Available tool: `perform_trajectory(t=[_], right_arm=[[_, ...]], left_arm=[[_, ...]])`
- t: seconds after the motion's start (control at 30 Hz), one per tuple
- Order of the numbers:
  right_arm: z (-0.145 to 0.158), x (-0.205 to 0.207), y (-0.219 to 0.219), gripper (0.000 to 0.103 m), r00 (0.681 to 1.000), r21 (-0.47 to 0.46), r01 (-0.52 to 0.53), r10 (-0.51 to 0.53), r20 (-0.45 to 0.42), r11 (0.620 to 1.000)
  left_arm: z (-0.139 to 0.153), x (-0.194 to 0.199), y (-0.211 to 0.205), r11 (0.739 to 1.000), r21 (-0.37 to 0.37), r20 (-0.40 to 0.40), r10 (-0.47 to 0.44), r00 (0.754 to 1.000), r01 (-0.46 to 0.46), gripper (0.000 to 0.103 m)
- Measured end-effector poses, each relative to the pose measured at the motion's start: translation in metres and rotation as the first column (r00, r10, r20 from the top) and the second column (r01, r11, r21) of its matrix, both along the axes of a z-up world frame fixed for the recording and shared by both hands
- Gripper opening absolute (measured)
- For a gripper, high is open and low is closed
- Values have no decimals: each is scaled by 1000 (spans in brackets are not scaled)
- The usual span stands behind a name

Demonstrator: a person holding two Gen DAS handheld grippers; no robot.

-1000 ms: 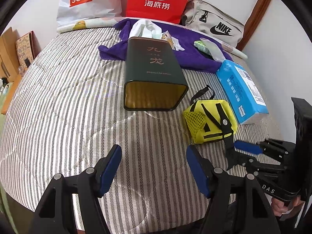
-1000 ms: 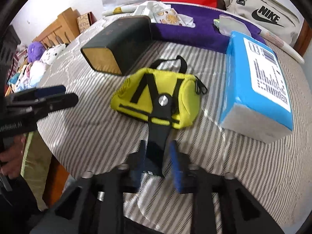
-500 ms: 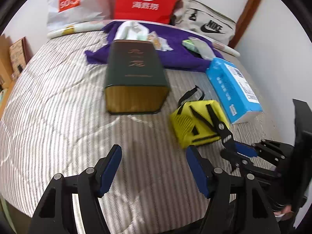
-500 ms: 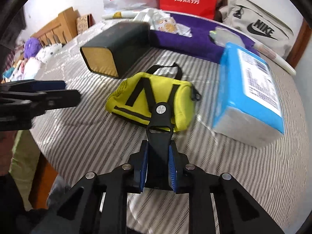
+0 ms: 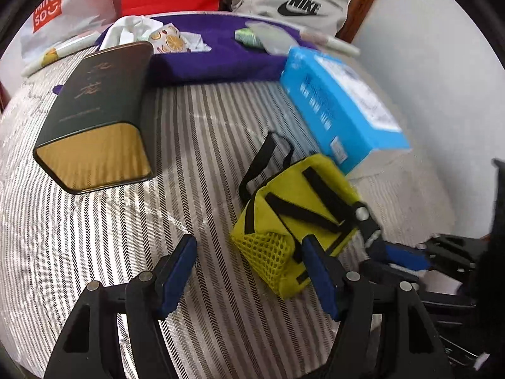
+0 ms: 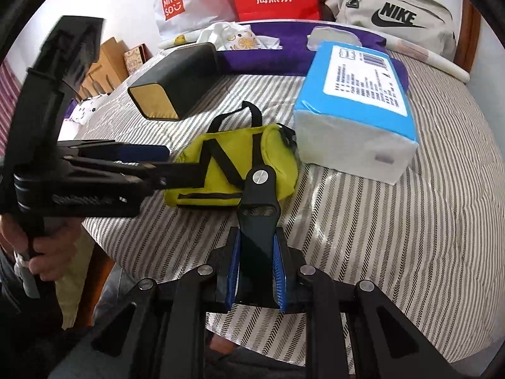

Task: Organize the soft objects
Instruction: 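Grasp the black strap of the yellow pouch with the right tool, then lift the yellow pouch by its strap and carry it toward the purple towel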

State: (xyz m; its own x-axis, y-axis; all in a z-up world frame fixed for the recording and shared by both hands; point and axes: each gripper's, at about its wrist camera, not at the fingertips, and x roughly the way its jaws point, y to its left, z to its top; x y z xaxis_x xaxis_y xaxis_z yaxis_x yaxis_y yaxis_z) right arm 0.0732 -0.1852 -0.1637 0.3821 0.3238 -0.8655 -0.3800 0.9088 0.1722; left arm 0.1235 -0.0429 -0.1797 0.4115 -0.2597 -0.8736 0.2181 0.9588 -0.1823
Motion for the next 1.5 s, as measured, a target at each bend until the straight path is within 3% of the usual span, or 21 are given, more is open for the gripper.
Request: perform_trajectory(t=[0.13,0.17,0.23,0.37,0.6,0.7,0.8,0.83,0.97,1.1,1.5], right_arm=[[7,-6,-13,20,1000,13,13,-13,21,1000],[8,-8,-17,20,999,12,18,-19,27,1000],[9,-9,-27,20,998,2,40,-40,38,999],[0,-1,-45,20,993,-13,114,-114,12,993],[-12,10,-45,20,989,-62,147,-146,14,987],[-13,12,-43,20,989,-74,147,-145,25,986],[-13,14,-41,20,989,-88,147,-145,32,985],[-13,13,-41,20,989,-93,146,-144,33,985],[-12,13,-37,20,990,-114,142,-139,34,983],[-8,12,-33,20,992,-98,123,-122,20,988],[31,10,-17,20,996,-36,62,-60,62,997]], left_arm=[[0,0,-3,1000,7,16,-3,1000,3,63],[0,1,-2,1000,5,25,3,1000,-3,58],[1,1,0,1000,1,43,-6,999,6,35],[4,-5,13,1000,0,48,-9,999,9,33],[5,-23,69,994,58,46,91,995,-94,36],[2,-22,79,990,61,55,121,991,-125,55],[0,-23,79,991,52,93,114,989,-119,47],[1,-24,78,993,50,103,99,990,-104,32],[3,-22,75,996,46,100,75,992,-79,31],[11,-22,85,995,-21,80,99,992,-98,29],[46,-30,99,992,-53,127,121,985,-115,29]])
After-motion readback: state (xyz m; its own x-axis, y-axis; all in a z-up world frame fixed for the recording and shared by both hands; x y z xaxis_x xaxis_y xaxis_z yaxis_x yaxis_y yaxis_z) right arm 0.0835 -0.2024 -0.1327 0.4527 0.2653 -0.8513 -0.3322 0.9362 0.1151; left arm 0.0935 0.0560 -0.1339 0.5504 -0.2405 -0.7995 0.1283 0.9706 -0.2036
